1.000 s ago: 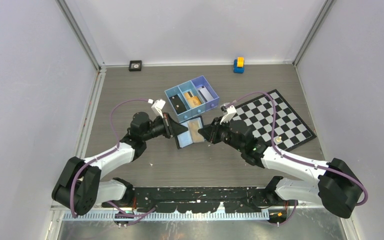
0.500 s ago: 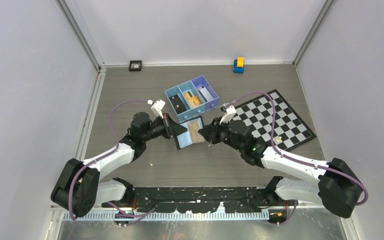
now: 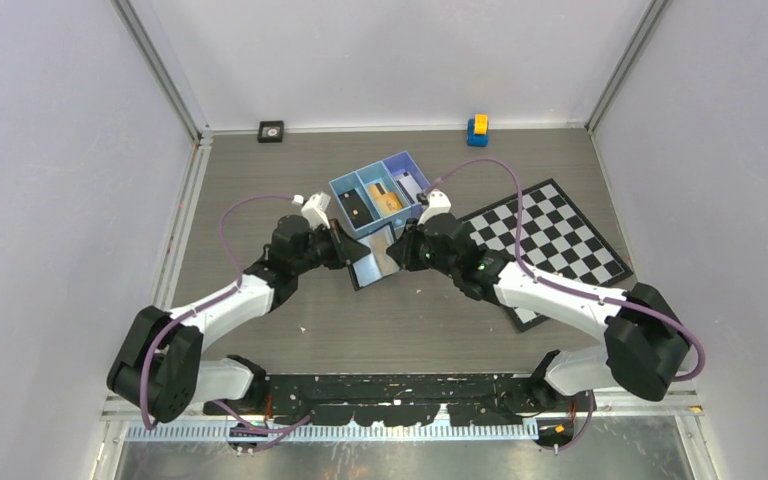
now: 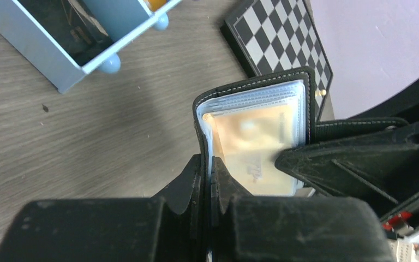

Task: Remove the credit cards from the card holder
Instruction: Remove the credit card from the card holder.

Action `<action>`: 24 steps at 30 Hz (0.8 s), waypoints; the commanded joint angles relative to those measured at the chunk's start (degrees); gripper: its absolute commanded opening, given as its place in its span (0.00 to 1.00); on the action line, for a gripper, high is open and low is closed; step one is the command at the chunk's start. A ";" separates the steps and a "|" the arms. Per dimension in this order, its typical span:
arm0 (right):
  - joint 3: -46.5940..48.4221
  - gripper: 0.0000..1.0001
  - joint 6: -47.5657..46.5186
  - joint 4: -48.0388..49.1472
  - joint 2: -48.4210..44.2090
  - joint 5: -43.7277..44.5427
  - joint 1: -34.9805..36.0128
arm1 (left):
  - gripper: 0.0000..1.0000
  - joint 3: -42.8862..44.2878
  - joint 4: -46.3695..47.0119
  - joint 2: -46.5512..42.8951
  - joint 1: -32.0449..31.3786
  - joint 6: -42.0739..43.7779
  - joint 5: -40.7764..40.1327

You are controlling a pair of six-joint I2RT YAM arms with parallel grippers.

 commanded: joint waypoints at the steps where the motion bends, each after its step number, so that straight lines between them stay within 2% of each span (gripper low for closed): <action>1: 3.66 0.00 1.16 -7.21 0.88 7.76 -0.62 | 0.00 5.50 -4.25 0.38 -0.94 1.18 -5.12; 5: -5.20 0.00 4.50 4.91 -5.40 5.32 -0.95 | 0.00 -0.09 3.29 -0.87 -0.92 -1.76 -4.90; 6: -6.33 0.00 2.19 6.46 -6.76 4.01 -0.97 | 0.00 0.00 3.78 -1.12 -0.94 -2.31 -3.85; 9: -9.71 0.00 2.39 7.87 -9.57 6.76 -0.97 | 0.00 0.75 1.18 -1.96 -1.53 -1.20 -3.86; 12: -11.51 0.01 0.91 10.40 -10.50 6.82 -0.97 | 0.00 -1.22 4.72 -1.45 -1.56 -2.63 -3.89; 20: -13.29 0.03 0.66 15.08 -6.62 5.75 -0.97 | 0.00 -0.62 3.94 -0.46 -1.56 -2.16 -2.91; 24: -13.42 0.09 0.67 15.62 -6.29 5.11 -0.97 | 0.00 -0.53 3.12 -0.49 -1.56 -1.54 -3.55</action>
